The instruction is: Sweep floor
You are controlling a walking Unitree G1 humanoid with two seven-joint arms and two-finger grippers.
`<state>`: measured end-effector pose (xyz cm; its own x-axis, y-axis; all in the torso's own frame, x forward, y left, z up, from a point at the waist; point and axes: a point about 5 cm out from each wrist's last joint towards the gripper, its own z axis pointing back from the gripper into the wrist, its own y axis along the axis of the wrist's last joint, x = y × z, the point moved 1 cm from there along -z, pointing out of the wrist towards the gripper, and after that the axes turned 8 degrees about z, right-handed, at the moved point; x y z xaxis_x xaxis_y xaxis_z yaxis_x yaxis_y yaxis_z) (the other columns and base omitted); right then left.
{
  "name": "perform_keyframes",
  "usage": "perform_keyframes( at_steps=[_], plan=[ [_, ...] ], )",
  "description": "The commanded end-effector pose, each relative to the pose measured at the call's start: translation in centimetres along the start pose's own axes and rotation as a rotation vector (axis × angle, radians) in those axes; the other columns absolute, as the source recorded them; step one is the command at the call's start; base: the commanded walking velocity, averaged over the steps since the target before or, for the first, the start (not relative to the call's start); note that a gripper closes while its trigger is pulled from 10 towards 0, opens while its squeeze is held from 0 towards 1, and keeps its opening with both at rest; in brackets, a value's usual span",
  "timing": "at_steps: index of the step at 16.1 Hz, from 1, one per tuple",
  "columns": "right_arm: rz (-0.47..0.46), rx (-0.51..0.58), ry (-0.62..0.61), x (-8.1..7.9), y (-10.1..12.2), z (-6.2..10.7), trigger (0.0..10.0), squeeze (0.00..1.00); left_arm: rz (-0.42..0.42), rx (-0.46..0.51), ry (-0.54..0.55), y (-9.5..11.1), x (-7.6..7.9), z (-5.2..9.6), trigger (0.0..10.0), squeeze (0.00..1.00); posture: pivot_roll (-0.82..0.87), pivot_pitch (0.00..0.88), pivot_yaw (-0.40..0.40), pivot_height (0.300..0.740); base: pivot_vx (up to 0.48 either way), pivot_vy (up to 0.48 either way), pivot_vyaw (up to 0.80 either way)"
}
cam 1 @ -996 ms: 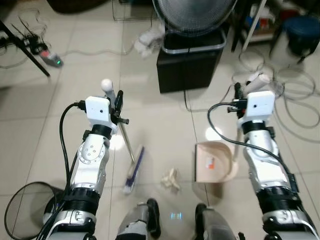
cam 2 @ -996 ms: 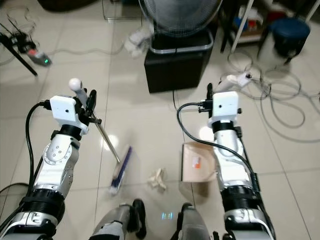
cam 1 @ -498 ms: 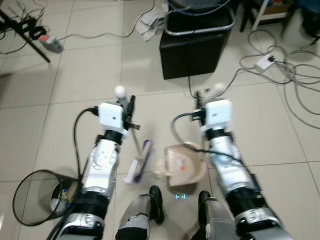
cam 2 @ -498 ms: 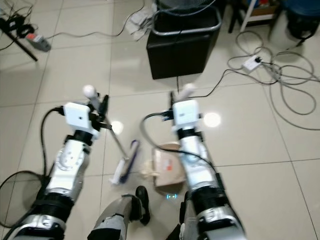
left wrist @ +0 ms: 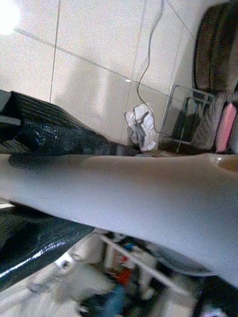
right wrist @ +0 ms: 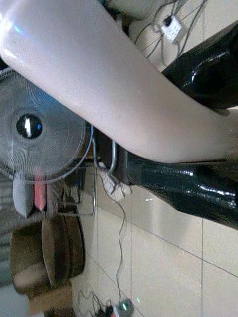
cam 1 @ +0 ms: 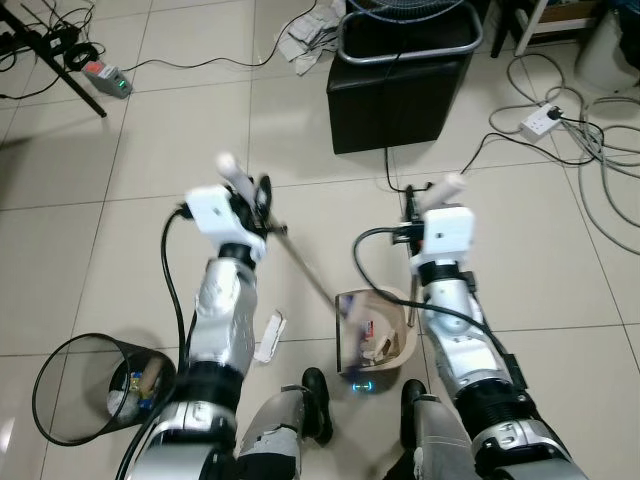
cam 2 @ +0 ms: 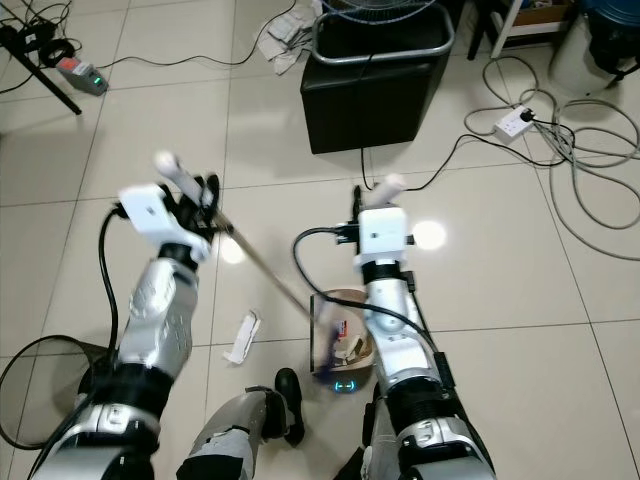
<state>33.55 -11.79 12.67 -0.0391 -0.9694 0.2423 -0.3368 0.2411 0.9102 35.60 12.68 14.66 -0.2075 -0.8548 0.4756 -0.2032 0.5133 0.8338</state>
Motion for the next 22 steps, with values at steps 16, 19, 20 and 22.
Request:
perform_keyframes(
  at_steps=[16, 19, 20, 22],
  plan=[
    [-0.173, -0.081, -0.104, 4.0, -0.4, 0.0, 10.0, 0.0, -0.428, 0.093, -0.526, 12.6, 1.3, -5.2, 10.0, 0.0, 0.02, 0.182, 0.15, 0.74, 0.0, 0.0, 0.0],
    [-0.22, 0.019, -0.142, 6.2, 4.4, -2.0, 10.0, 0.0, -0.498, -0.018, -0.273, 10.6, -3.4, -3.9, 10.0, 0.0, -0.02, 0.135, 0.131, 0.74, 0.0, 0.0, 0.8],
    [-0.229, 0.04, -0.145, 6.5, 5.6, -2.5, 10.0, 0.0, -0.502, -0.017, -0.23, 10.3, -4.1, -3.5, 10.0, 0.0, -0.02, 0.129, 0.124, 0.74, 0.0, 0.0, 0.8],
    [-0.253, 0.052, -0.13, 7.2, 8.6, -3.7, 10.0, 0.0, -0.559, -0.034, -0.071, 8.4, -6.1, -2.0, 10.0, 0.0, -0.03, 0.103, 0.1, 0.74, 0.0, 0.0, 0.8]
  ],
)
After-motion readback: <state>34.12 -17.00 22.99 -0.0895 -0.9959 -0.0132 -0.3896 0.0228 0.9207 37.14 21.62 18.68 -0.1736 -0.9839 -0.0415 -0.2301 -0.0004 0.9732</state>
